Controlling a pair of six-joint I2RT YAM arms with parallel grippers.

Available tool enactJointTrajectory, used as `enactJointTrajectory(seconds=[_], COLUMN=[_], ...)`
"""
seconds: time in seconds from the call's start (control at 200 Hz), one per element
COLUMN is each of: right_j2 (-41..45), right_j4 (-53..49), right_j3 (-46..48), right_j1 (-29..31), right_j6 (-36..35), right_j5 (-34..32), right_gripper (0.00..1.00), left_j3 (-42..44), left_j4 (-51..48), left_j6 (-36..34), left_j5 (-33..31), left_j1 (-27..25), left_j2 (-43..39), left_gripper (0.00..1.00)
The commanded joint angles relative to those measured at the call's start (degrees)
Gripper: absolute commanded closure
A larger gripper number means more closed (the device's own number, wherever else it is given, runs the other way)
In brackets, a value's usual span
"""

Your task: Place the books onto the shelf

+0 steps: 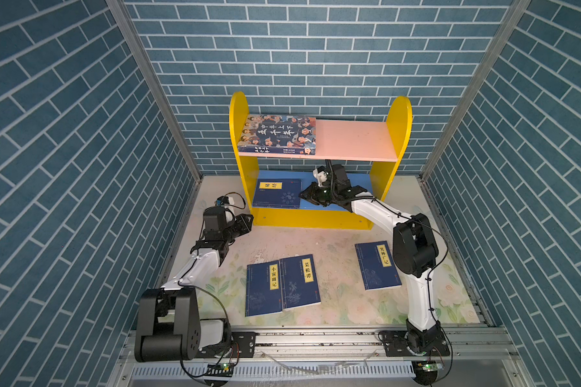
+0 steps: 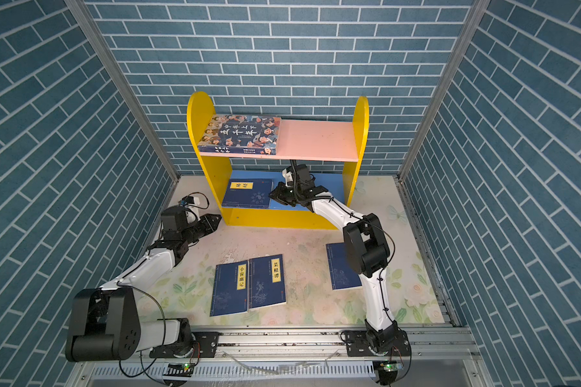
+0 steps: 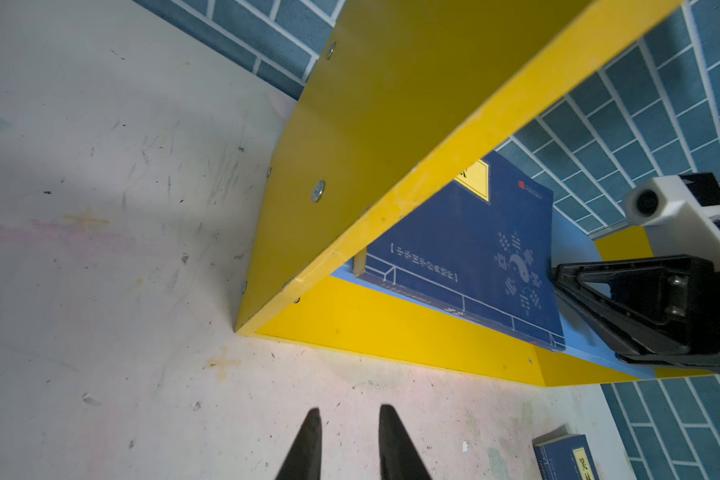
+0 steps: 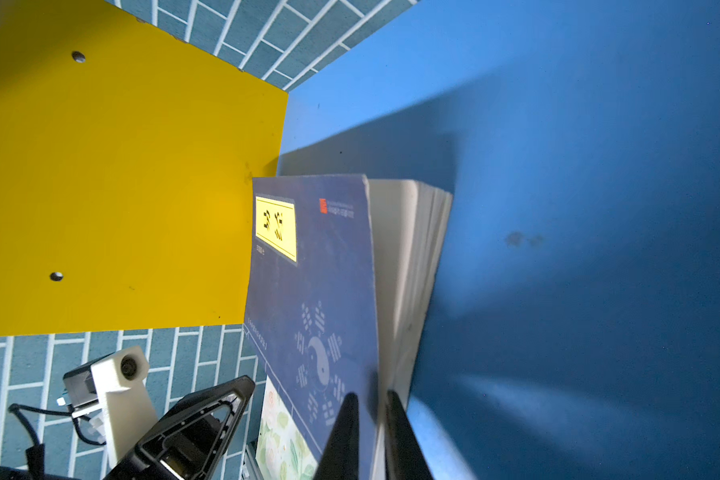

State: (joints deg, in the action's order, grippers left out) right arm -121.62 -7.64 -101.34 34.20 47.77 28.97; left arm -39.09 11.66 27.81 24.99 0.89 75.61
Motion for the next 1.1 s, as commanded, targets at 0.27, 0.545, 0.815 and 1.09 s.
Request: enactJointTrajectory(seconds=[0.27, 0.545, 0.815, 1.09], right_j2=[-0.1, -1.9, -2.3, -3.0], right_j4=[1.7, 1.2, 0.3, 0.8], right_j3=[-1.1, -3.6, -4.2, -4.8], right_j1=[0.6, 0.6, 0.5, 0.4], right_j6=[0.2, 0.3, -0.2, 0.2], right_j5=[0.8, 1.0, 0.7, 1.2], right_gripper=[0.85, 0.85, 0.85, 0.85], left_j3=[-0.7, 0.1, 0.1, -0.2], left_j4=[5.8, 4.5, 3.9, 3.9], left_j6=[1.3, 1.8, 2.6, 2.9], left_j5=[-1.2, 0.9, 1.7, 2.1], left_j1=[0.5, 0.5, 0.5, 0.5], left_j2=[3.2, 1.3, 1.3, 1.3], left_gripper=[0.75, 0.73, 0.72, 0.7])
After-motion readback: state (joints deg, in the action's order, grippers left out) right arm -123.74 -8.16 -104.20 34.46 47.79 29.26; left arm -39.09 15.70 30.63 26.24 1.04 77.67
